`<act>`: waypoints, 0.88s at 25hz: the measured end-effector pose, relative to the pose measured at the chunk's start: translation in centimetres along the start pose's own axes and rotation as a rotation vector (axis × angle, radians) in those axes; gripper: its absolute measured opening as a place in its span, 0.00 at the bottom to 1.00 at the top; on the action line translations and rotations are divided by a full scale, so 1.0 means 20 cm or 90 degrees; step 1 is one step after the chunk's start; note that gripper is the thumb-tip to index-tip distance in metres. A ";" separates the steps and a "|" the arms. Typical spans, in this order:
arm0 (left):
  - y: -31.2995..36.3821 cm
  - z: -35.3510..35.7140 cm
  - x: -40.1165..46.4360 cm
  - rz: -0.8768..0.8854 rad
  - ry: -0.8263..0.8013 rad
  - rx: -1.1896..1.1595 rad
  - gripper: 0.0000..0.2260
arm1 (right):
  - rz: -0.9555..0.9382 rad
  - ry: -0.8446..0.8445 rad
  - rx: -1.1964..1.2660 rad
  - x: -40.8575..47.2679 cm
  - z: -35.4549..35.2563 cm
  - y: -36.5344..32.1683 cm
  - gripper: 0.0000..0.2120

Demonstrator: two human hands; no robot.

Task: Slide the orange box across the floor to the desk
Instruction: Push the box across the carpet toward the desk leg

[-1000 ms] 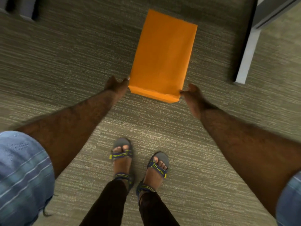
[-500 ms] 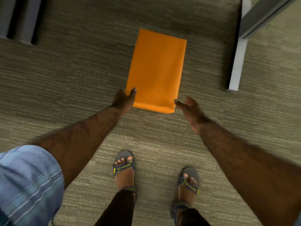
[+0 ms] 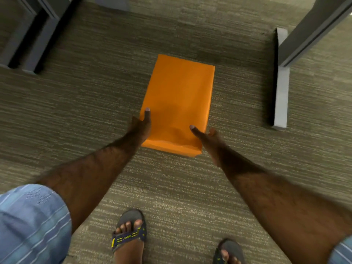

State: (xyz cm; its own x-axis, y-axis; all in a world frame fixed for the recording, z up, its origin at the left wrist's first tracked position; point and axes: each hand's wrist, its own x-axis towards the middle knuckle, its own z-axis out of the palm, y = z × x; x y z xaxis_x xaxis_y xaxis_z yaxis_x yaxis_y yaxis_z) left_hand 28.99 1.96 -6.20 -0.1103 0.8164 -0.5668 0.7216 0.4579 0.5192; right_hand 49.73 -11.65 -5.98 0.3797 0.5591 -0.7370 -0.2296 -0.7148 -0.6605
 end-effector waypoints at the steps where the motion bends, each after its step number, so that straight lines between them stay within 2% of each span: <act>1: -0.03 0.01 0.01 0.007 -0.010 0.005 0.40 | 0.000 -0.014 0.015 0.02 0.01 0.02 0.56; 3: -0.11 0.02 0.03 0.040 -0.024 -0.010 0.36 | -0.005 -0.036 0.034 0.04 0.04 0.05 0.54; 6: -0.19 0.03 0.03 0.069 -0.023 -0.075 0.30 | -0.012 -0.045 0.033 0.04 0.07 0.10 0.57; 10: -0.20 0.01 0.00 0.029 -0.071 -0.174 0.39 | -0.009 -0.041 0.081 0.04 0.06 0.15 0.51; 11: -0.20 0.01 -0.01 0.032 -0.081 -0.177 0.38 | -0.008 -0.041 0.096 0.04 0.06 0.16 0.49; 15: -0.15 0.04 -0.05 0.055 -0.106 -0.182 0.15 | -0.010 -0.020 0.140 0.02 -0.02 0.14 0.43; 22: 0.16 0.24 -0.14 0.089 -0.152 -0.191 0.21 | -0.041 0.050 0.141 0.07 -0.36 0.07 0.41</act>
State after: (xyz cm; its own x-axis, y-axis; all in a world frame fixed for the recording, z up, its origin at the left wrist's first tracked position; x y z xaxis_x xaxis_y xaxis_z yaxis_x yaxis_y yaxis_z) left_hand 34.97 -0.50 -6.08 0.1611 0.7897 -0.5919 0.4825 0.4601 0.7453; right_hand 56.43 -15.00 -6.86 0.4662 0.5605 -0.6845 -0.3899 -0.5643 -0.7277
